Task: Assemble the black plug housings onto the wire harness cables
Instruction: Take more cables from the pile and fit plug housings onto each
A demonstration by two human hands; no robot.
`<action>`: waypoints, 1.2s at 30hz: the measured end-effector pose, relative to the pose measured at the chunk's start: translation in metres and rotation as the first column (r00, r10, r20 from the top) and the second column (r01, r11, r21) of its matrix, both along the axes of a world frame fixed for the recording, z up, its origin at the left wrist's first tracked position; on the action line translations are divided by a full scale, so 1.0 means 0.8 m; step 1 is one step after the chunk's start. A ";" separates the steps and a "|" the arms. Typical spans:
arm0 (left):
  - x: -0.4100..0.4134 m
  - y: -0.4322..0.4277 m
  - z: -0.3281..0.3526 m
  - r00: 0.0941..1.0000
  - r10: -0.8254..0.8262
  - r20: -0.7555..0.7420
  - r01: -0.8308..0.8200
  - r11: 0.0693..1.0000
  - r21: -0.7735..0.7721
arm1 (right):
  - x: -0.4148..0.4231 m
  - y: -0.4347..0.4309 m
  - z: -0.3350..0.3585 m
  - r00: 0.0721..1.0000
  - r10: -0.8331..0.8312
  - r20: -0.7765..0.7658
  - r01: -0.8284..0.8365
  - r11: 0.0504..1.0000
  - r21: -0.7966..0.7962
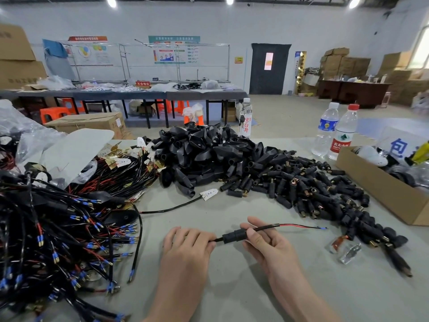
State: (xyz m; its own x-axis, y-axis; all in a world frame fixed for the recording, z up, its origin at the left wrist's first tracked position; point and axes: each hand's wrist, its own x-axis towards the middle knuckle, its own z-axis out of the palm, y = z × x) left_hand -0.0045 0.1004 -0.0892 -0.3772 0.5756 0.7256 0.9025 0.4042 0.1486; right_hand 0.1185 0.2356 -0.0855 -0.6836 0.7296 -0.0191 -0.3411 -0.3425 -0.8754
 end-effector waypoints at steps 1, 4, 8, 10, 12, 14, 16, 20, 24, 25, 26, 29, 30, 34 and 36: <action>0.000 0.000 0.000 1.000 -0.004 0.004 0.004 1.000 0.008 | 0.000 -0.002 0.000 1.000 0.011 0.004 -0.012 1.000 0.008; 0.000 0.001 0.002 1.000 -0.010 0.017 0.009 0.999 0.039 | -0.001 -0.004 0.002 0.999 0.049 0.015 -0.049 0.999 0.006; 0.005 0.001 0.005 0.996 -0.075 0.048 0.073 0.996 0.049 | 0.002 0.001 0.003 0.999 0.028 0.041 -0.030 0.999 0.033; 0.009 0.000 0.004 0.984 -0.140 0.107 0.137 0.990 0.043 | 0.003 0.002 0.004 0.999 0.003 0.050 -0.005 0.999 0.044; 0.010 -0.001 0.001 0.979 -0.162 0.122 0.165 0.986 -0.013 | 0.001 0.001 0.003 0.998 -0.019 0.056 0.016 0.999 0.042; 0.006 -0.002 -0.001 0.983 -0.147 0.106 0.153 0.987 -0.051 | 0.001 -0.001 0.002 0.997 -0.034 0.073 0.030 0.998 0.055; 0.002 -0.003 -0.001 0.986 -0.136 0.100 0.141 0.989 -0.047 | 0.000 -0.002 0.002 0.995 -0.050 0.090 0.043 0.996 0.080; 0.002 -0.001 0.003 0.993 -0.107 0.048 0.108 0.994 -0.009 | -0.002 -0.003 0.004 0.991 -0.098 0.094 0.088 0.991 0.105; 0.003 -0.001 0.003 0.993 -0.091 0.078 0.092 0.996 -0.016 | -0.004 -0.001 0.005 0.982 -0.167 0.090 0.156 0.981 0.116; 0.002 -0.002 0.002 0.992 -0.090 0.089 0.093 0.995 -0.029 | -0.004 0.001 0.005 0.978 -0.187 0.096 0.175 0.978 0.116; 0.002 -0.003 0.002 0.991 -0.084 0.107 0.088 0.995 -0.041 | -0.002 0.004 0.005 0.973 -0.210 0.097 0.200 0.974 0.108; -0.006 -0.008 0.001 0.977 -0.037 0.208 0.047 0.998 -0.045 | 0.010 0.025 0.008 0.947 -0.319 0.048 0.319 0.948 0.012; -0.009 -0.010 0.001 0.971 -0.017 0.239 0.029 0.998 -0.046 | 0.015 0.032 0.009 0.936 -0.351 0.029 0.352 0.936 -0.018; -0.005 -0.008 0.001 0.966 -0.033 0.256 0.057 0.995 -0.085 | 0.023 0.040 0.010 0.921 -0.389 -0.019 0.385 0.917 -0.103; -0.002 -0.009 0.004 0.963 -0.037 0.268 0.060 0.995 -0.078 | 0.021 0.033 0.012 0.943 -0.330 -0.042 0.322 0.936 -0.143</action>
